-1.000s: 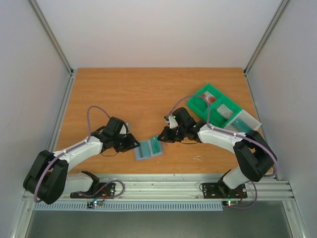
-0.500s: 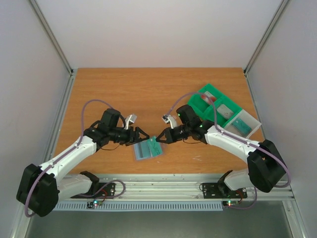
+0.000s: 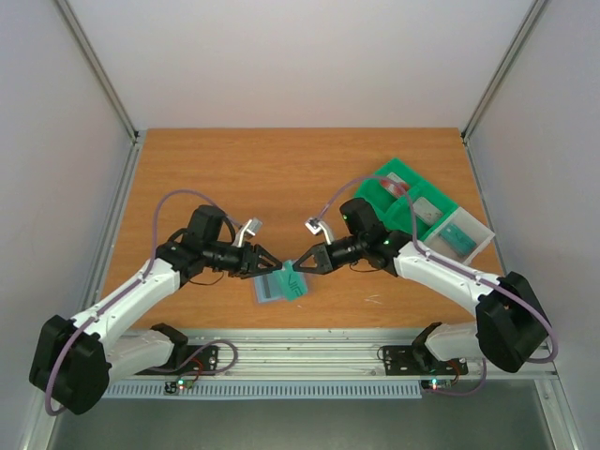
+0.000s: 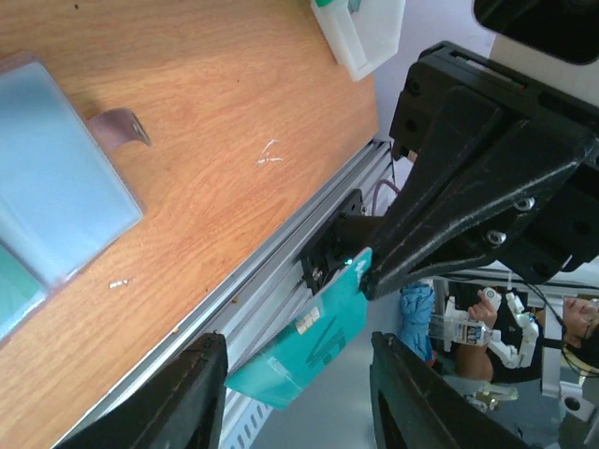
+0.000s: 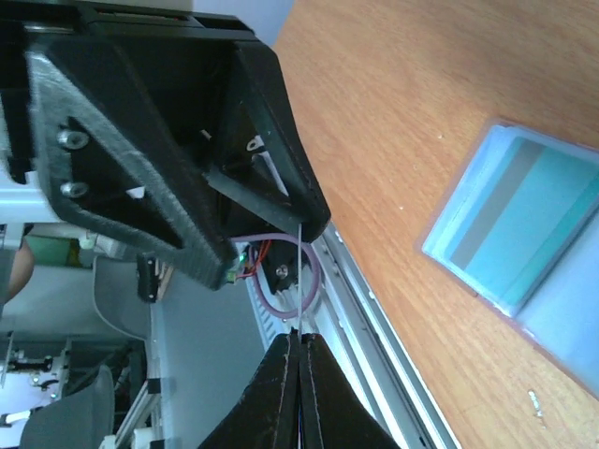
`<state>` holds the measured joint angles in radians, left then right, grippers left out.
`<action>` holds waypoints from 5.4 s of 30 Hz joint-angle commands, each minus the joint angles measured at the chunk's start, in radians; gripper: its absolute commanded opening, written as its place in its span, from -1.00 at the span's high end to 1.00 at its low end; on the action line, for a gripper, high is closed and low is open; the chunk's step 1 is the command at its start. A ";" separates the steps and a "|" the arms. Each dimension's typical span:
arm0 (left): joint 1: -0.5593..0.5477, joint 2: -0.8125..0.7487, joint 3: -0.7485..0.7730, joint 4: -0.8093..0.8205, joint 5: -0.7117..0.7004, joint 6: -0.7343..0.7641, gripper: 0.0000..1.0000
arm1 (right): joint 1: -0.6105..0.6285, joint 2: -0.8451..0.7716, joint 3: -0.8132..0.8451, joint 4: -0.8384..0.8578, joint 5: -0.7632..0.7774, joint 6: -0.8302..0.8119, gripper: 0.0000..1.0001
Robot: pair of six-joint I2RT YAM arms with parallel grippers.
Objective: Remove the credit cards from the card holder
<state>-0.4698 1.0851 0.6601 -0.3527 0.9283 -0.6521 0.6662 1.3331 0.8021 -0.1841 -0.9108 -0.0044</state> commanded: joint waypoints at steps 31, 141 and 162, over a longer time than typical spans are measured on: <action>-0.004 -0.020 -0.057 0.342 0.066 -0.206 0.99 | -0.148 -0.079 -0.096 0.314 0.060 0.449 -0.02; -0.001 -0.084 0.069 0.145 -0.411 -0.127 -0.99 | -0.145 -0.433 0.002 -0.295 0.530 0.365 0.98; 0.000 -0.104 0.075 -0.066 -0.366 0.080 -0.99 | -0.799 -0.284 0.325 -0.833 0.510 0.041 0.98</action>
<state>-0.4717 0.9894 0.7238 -0.3992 0.5343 -0.6342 0.0055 1.0325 1.0920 -0.9306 -0.3531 0.1184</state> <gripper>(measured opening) 0.994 0.016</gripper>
